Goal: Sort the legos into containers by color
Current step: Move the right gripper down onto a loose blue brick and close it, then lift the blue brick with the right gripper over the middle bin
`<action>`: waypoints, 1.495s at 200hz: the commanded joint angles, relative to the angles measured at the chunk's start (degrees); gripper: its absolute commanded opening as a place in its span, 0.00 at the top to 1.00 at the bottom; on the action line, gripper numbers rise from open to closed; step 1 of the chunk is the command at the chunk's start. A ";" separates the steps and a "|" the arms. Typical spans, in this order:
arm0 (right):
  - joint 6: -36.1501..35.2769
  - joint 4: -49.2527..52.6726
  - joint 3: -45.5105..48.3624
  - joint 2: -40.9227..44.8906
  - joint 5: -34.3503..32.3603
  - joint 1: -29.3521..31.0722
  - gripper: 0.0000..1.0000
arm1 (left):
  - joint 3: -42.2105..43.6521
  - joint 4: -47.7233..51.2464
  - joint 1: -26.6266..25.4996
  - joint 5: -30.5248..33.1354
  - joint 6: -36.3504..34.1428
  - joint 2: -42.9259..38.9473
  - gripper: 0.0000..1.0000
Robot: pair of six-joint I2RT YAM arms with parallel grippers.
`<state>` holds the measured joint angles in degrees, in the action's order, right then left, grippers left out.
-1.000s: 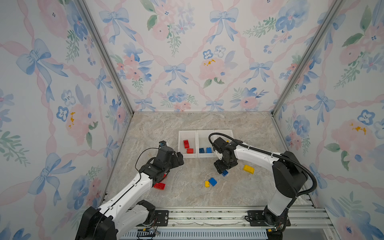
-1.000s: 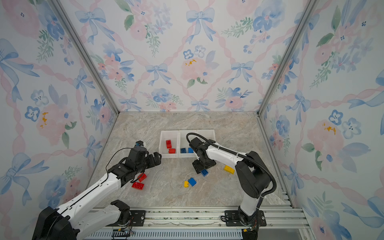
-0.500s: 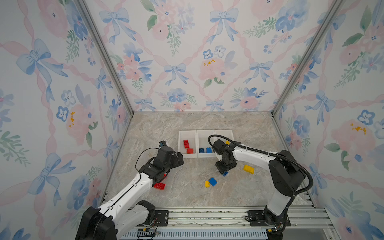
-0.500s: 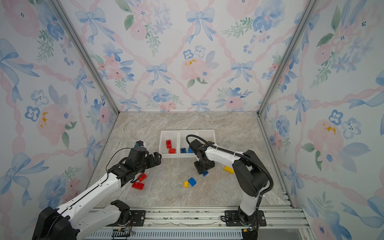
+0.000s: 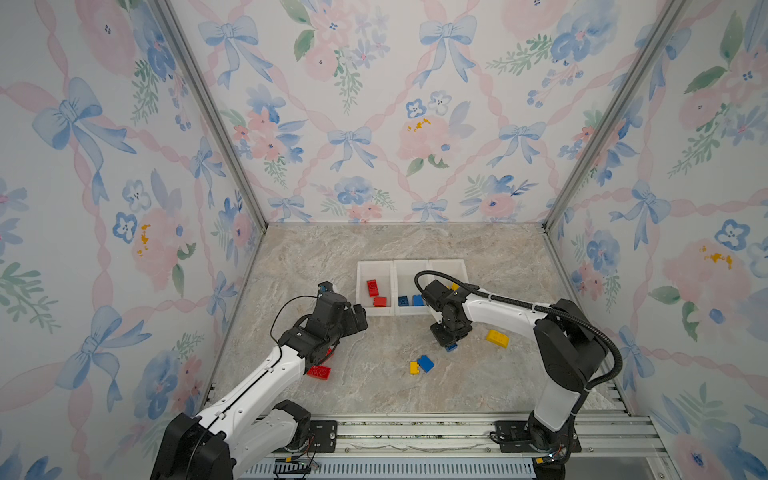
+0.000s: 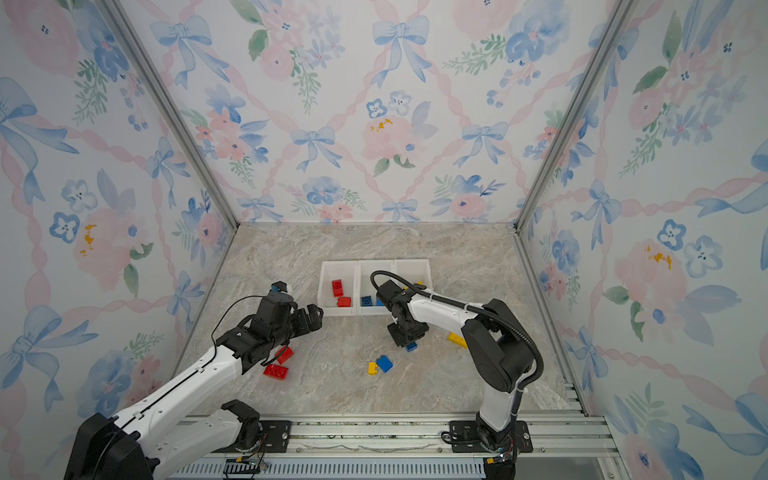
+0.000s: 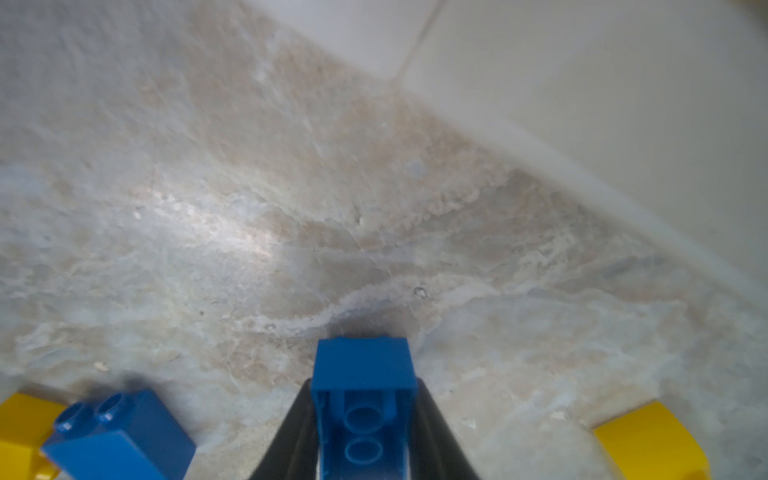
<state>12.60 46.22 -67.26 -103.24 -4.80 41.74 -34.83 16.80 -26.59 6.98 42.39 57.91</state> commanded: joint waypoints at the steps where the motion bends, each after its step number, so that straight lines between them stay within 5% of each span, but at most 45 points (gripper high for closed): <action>1: 0.88 0.78 0.26 0.37 -0.31 0.54 0.70 | -0.26 0.20 0.28 0.18 -0.97 -0.30 0.02; 144: 2.63 5.64 -20.27 1.64 1.41 2.05 0.72 | -0.11 0.25 0.31 0.07 -0.54 -0.87 0.02; 299: 5.34 0.28 -49.87 -25.41 0.19 -4.36 0.72 | 0.05 0.23 0.24 -0.27 0.33 -1.45 0.02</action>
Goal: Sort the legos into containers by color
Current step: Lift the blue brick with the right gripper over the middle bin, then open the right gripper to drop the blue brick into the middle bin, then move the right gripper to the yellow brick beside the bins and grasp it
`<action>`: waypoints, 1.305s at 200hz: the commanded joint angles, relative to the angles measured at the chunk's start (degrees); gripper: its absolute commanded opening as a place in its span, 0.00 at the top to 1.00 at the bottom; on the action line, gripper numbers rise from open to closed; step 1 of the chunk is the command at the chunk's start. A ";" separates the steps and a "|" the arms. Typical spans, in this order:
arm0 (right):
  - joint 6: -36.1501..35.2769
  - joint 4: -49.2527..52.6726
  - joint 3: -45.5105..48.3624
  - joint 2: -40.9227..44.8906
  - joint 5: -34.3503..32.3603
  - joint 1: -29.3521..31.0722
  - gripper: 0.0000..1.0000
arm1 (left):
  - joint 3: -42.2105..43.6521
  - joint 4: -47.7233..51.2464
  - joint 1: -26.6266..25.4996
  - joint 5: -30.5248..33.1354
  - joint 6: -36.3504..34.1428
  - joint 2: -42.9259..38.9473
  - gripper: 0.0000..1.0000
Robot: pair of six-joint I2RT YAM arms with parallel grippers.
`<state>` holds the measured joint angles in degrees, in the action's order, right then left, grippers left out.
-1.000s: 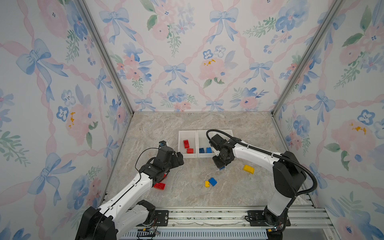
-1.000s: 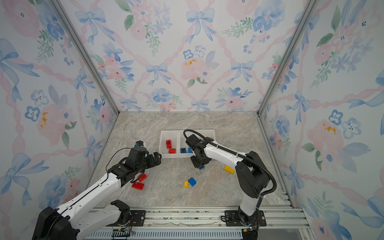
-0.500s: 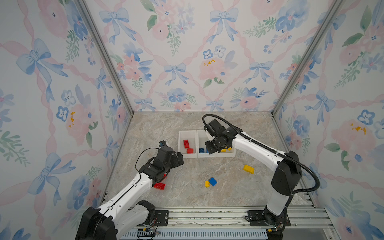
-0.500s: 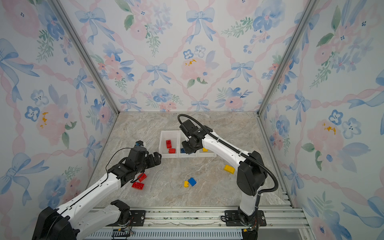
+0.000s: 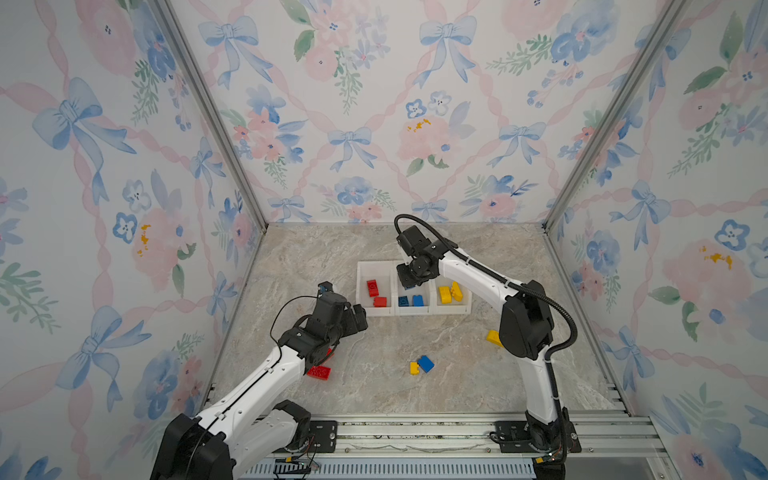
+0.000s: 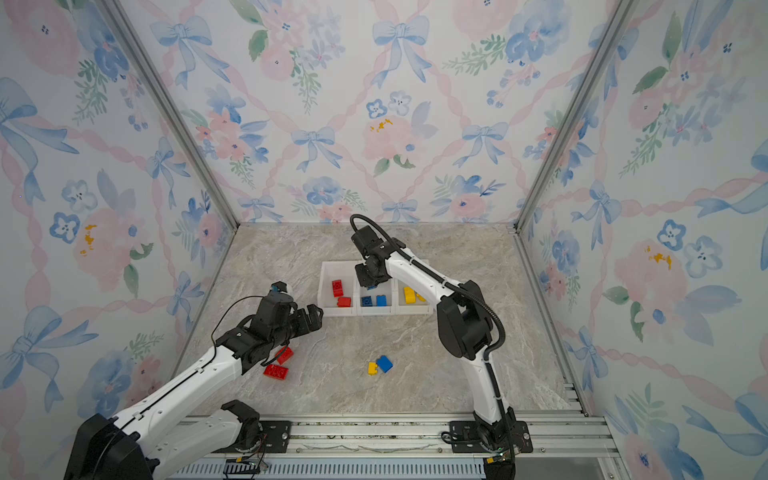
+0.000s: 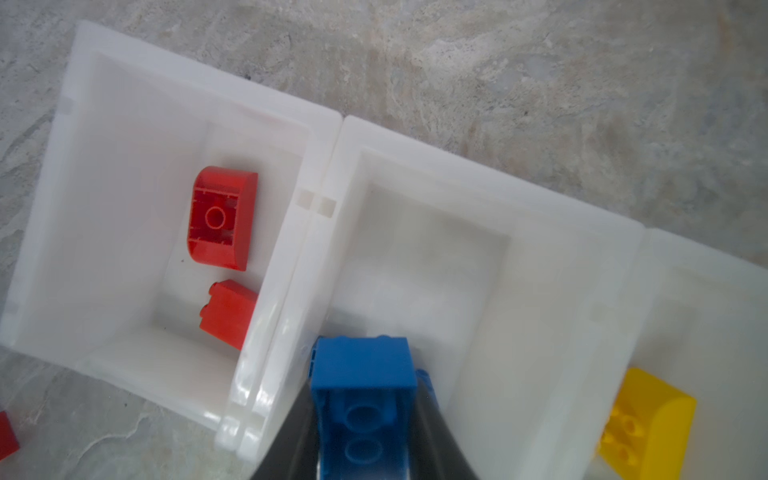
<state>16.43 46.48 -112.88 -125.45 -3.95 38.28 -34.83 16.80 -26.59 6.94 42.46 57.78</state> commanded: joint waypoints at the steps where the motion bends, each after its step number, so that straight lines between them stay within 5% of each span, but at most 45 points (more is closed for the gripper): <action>1: 1.51 0.06 -4.40 -3.35 -0.69 -0.92 0.72 | 0.08 0.24 0.28 -0.20 0.26 -1.34 0.02; 43: 1.24 2.01 -8.99 -7.79 -1.24 -1.80 0.70 | 0.37 0.24 0.24 -0.30 0.35 -1.71 0.02; 105: 1.41 2.37 -8.17 -7.14 -1.43 -2.26 0.40 | 0.40 0.25 0.30 -0.26 0.56 -2.02 0.02; 198: 2.01 1.61 -1.30 1.88 -1.50 -2.34 0.37 | 0.78 0.25 0.31 -0.16 1.05 -2.61 0.02; 261: 3.19 0.90 11.63 13.94 -0.85 -4.39 0.35 | 0.56 0.25 0.30 -0.18 0.70 -2.47 0.02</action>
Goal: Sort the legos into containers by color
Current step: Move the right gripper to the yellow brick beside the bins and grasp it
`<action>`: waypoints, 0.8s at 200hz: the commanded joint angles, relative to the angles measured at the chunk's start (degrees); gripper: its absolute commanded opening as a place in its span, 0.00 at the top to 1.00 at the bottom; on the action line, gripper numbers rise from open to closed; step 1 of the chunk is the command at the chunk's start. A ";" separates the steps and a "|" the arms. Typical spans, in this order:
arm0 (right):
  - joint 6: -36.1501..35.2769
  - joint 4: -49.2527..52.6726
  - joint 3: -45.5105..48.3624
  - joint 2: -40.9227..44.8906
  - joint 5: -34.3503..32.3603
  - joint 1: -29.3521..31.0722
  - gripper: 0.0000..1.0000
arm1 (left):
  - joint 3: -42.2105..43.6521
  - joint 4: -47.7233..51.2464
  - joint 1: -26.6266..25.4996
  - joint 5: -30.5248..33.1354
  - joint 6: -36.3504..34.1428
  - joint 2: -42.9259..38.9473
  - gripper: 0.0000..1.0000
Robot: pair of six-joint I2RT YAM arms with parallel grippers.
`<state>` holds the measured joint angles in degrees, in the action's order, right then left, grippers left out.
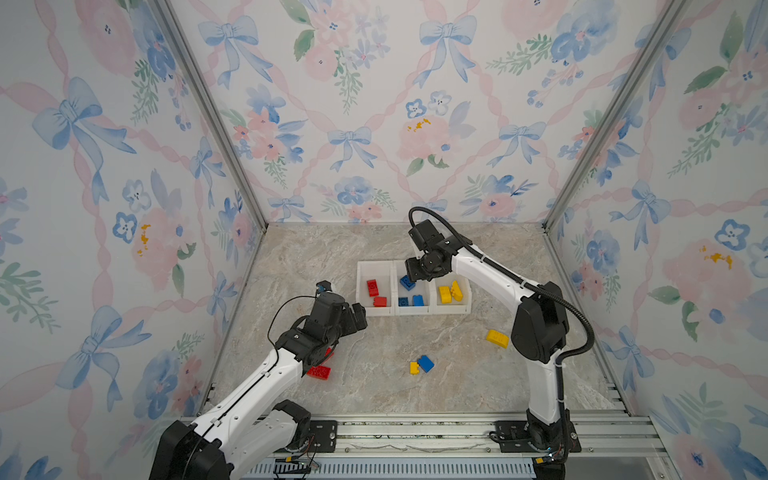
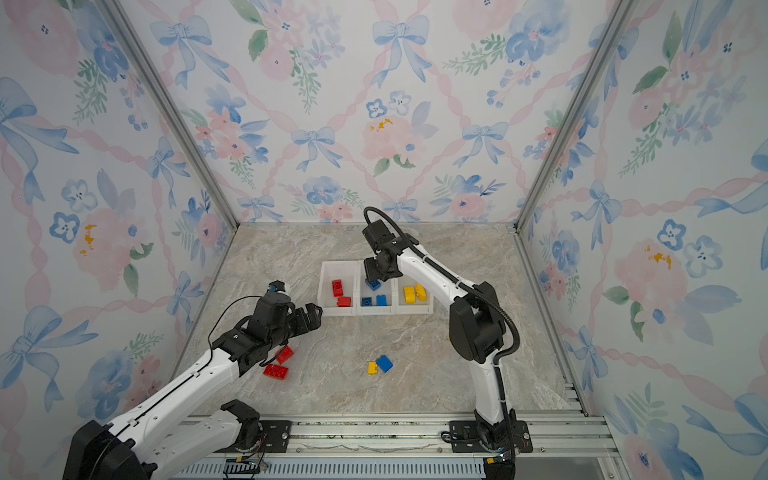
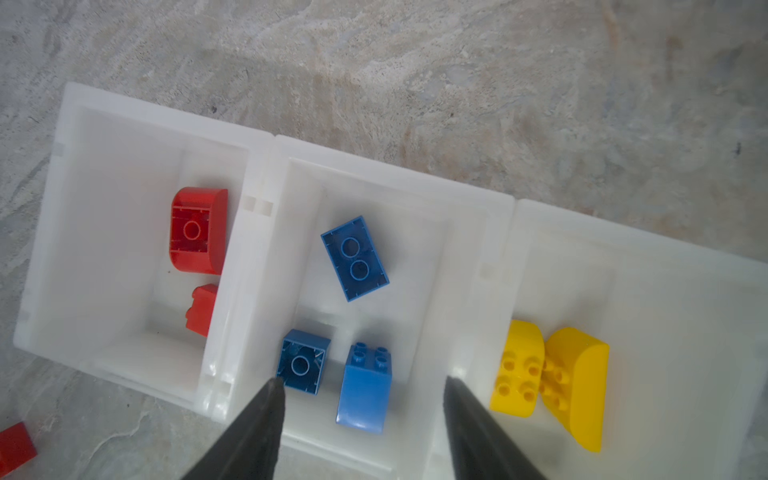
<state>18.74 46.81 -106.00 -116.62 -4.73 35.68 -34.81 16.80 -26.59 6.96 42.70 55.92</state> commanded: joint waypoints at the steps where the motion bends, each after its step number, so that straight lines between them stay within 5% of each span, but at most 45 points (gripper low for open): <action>1: 0.82 0.52 4.96 5.31 0.05 -1.86 0.35 | 0.54 0.25 0.26 -0.24 0.50 -0.63 0.02; 87: -8.31 3.54 26.92 23.88 3.50 -10.10 0.24 | 0.40 0.25 0.23 -0.51 0.02 -0.55 0.02; 160: -9.55 4.81 39.23 29.59 5.89 -17.88 0.09 | 0.32 0.23 0.22 -0.87 -0.14 -0.24 0.02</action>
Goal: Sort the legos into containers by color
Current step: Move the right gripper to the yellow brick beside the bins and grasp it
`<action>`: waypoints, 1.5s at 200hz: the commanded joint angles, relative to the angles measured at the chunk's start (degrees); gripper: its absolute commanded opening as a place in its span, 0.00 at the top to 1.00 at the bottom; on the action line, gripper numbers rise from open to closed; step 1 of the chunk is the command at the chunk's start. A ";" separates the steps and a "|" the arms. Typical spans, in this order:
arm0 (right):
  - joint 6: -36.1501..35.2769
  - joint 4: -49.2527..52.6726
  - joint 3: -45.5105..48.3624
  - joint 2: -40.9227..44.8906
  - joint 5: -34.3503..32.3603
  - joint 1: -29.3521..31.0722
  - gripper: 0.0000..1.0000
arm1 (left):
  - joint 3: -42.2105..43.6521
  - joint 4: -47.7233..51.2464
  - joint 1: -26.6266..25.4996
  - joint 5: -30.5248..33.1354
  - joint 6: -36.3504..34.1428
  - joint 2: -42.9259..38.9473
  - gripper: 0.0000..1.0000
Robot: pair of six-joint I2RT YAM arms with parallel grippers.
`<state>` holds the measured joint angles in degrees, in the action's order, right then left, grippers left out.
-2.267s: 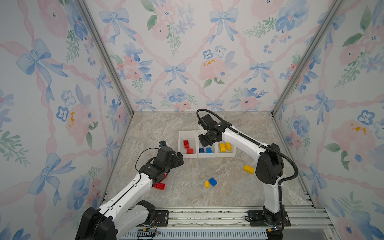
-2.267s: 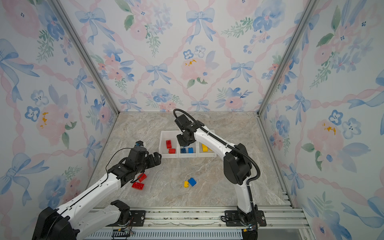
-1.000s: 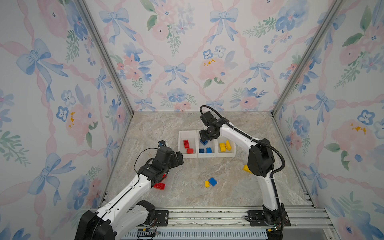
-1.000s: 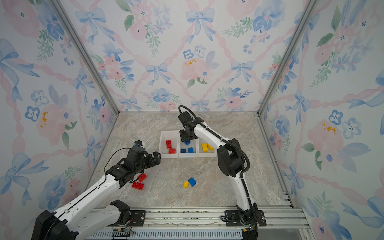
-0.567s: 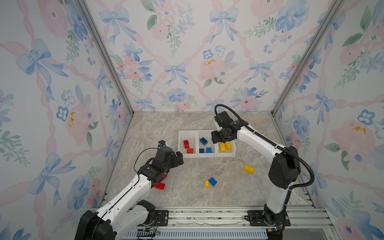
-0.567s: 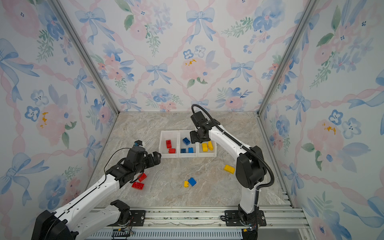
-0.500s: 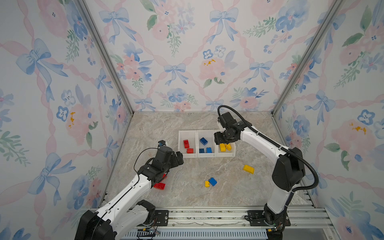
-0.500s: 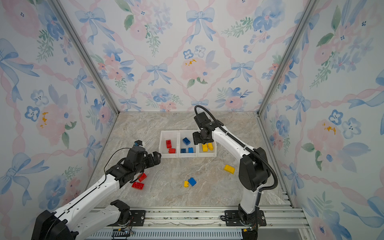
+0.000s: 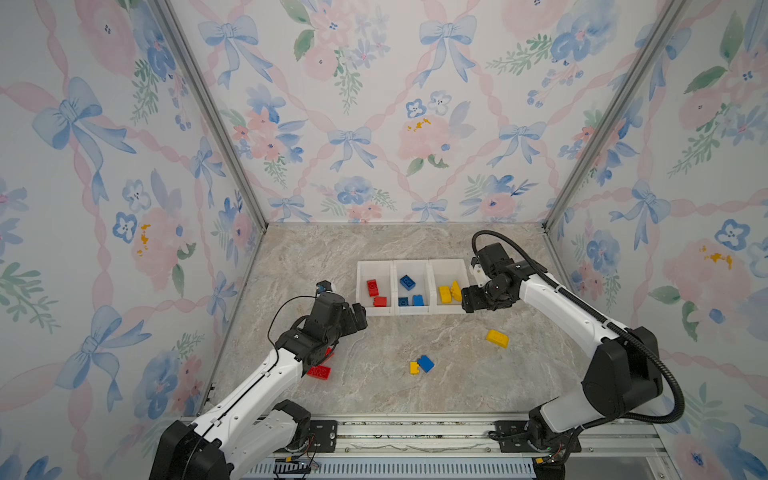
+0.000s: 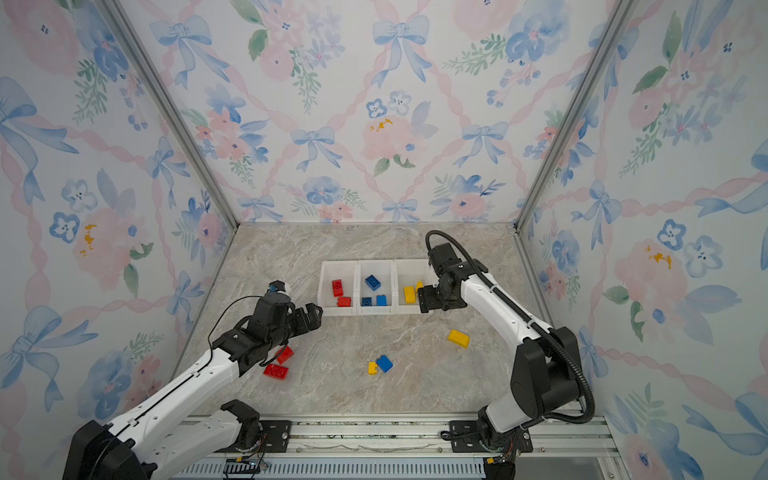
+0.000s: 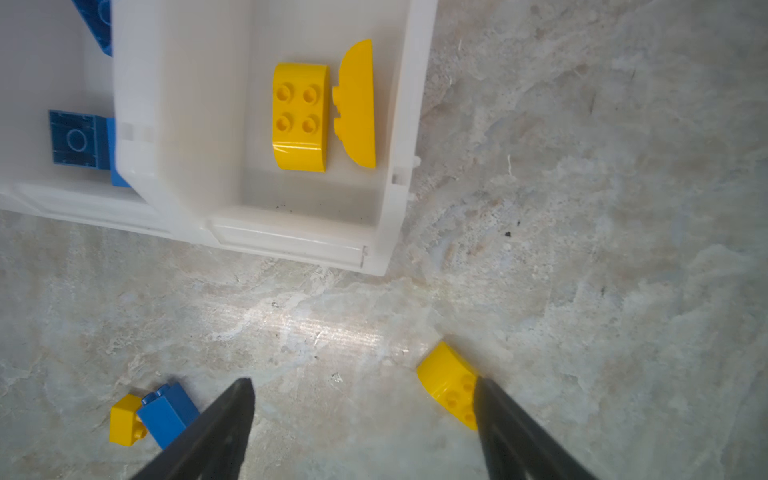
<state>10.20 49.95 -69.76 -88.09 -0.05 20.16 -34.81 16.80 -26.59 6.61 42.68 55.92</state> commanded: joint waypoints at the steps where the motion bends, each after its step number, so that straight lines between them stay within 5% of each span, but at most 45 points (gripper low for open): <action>1: -1.08 1.61 3.11 1.07 1.21 -2.47 0.09 | 0.34 0.24 0.22 -0.53 -0.13 -0.31 0.02; 105: -1.63 -2.20 10.87 -2.84 1.80 -9.04 0.03 | 0.88 0.32 0.27 -0.44 0.04 -1.02 0.02; 300: 0.80 -4.96 15.70 -5.06 2.19 -6.00 0.13 | 1.47 0.28 0.24 -0.24 -0.12 -1.52 0.02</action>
<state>9.85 44.14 -54.72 -93.71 1.96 12.36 -34.52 16.80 -26.59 6.55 42.65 55.44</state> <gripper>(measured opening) 0.881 0.979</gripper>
